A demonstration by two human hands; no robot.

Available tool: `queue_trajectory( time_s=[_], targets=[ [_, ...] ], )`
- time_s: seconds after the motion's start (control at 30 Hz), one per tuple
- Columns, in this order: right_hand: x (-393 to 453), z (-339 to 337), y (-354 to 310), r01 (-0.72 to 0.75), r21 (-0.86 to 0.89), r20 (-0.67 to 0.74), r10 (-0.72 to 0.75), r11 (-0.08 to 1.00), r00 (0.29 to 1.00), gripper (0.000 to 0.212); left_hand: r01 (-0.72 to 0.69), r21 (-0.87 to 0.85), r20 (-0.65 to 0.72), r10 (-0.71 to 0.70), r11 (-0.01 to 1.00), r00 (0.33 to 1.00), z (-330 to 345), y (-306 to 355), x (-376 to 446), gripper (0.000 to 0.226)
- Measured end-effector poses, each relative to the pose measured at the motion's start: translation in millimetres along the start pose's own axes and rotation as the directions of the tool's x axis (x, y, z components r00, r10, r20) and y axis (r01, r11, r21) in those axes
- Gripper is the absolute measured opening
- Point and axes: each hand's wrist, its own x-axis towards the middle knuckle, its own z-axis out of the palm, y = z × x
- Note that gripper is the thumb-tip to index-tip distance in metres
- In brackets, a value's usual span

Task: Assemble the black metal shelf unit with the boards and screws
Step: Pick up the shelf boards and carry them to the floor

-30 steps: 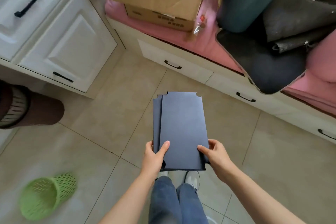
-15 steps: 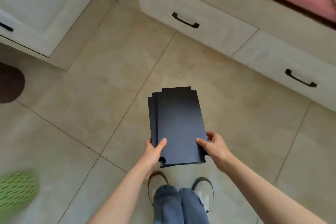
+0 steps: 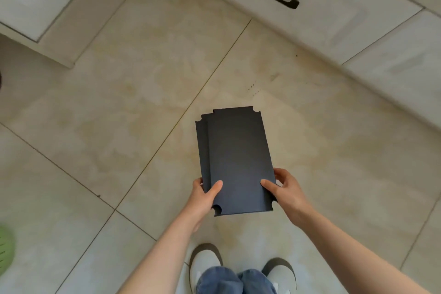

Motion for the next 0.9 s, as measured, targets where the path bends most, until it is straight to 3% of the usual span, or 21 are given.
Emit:
queue_trajectory(
  time_s=[0.17,0.33,0.43,0.6,0.77,0.9],
  targets=[
    [9.9,3.1,12.4,0.0,0.015,0.02,0.0,1.0,1.0,0.035,0.003,0.003,-0.008,-0.003,1.0,1.0,3.0,-11.8,9.2,0.042],
    [25.2,5.8,20.0,-0.045,0.004,0.045,0.045,0.999,0.998,0.039,0.008,0.091,0.045,-0.012,0.996,0.999,-1.4,-17.7,24.0,0.064],
    [38.5,10.4,18.5,-0.112,0.012,0.062,0.111,0.994,0.992,0.049,-0.021,0.093,0.051,0.017,0.995,0.999,-0.9,-16.5,34.1,0.068],
    [54.1,15.7,16.6,-0.215,-0.009,0.112,0.214,0.977,0.97,0.048,-0.059,0.133,0.088,0.048,0.989,0.995,-0.8,-13.4,40.8,0.077],
    [39.3,6.1,23.7,-0.237,-0.154,-0.012,0.238,0.959,0.971,0.049,-0.044,0.211,0.034,0.038,0.976,0.999,-5.6,-11.6,18.4,0.065],
    [-6.0,-4.9,13.0,-0.237,-0.293,-0.022,0.241,0.926,0.97,0.046,0.019,0.275,-0.027,-0.012,0.961,1.0,-11.8,-6.0,-27.4,0.053]
  ],
)
